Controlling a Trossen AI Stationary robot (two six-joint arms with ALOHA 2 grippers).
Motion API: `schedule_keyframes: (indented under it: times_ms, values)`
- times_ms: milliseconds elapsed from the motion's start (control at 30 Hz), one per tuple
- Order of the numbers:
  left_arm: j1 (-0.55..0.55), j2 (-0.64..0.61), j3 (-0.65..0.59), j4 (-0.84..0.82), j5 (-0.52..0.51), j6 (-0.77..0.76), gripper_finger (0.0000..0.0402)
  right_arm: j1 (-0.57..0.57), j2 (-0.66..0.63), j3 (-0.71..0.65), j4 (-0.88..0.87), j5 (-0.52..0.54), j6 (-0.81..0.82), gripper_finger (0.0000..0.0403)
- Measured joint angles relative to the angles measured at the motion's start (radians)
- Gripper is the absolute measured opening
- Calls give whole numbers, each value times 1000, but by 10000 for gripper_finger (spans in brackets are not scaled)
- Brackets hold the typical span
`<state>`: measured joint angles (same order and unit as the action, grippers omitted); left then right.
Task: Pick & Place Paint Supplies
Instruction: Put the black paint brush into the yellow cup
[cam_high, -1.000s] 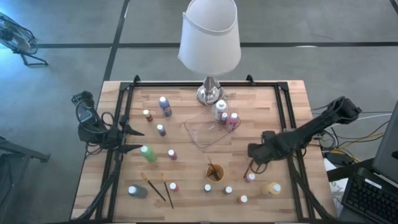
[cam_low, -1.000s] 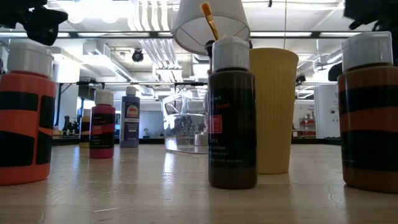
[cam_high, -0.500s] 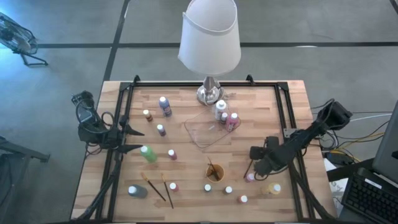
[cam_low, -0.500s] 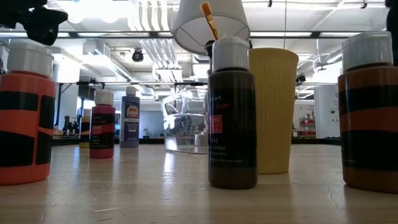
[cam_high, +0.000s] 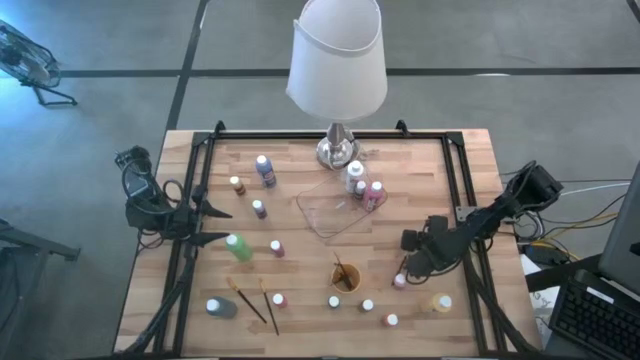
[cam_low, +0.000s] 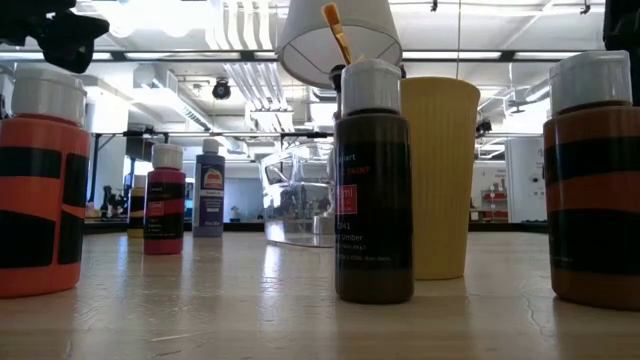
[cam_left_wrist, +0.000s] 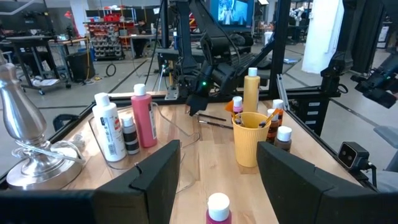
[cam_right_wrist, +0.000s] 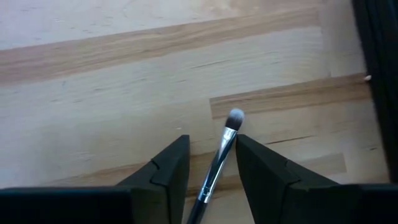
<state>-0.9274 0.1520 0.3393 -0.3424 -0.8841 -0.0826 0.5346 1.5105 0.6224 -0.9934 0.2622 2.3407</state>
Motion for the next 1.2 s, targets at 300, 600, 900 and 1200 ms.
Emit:
schedule_keyframes:
  times_ms: [300, 600, 900, 1200]
  values:
    - [0, 0, 0, 0, 0, 0, 218, 0, 0, -7, 6, 5, -7, 111]
    - [0, 0, 0, 0, 0, 0, 218, 0, 1, -24, 6, 15, -18, 78]
    - [0, 0, 0, 0, 0, 0, 218, 0, 0, -50, -1, 18, -22, 56]
    - [0, 0, 0, 0, 0, 0, 218, -1, 1, -53, -1, 19, -41, 37]
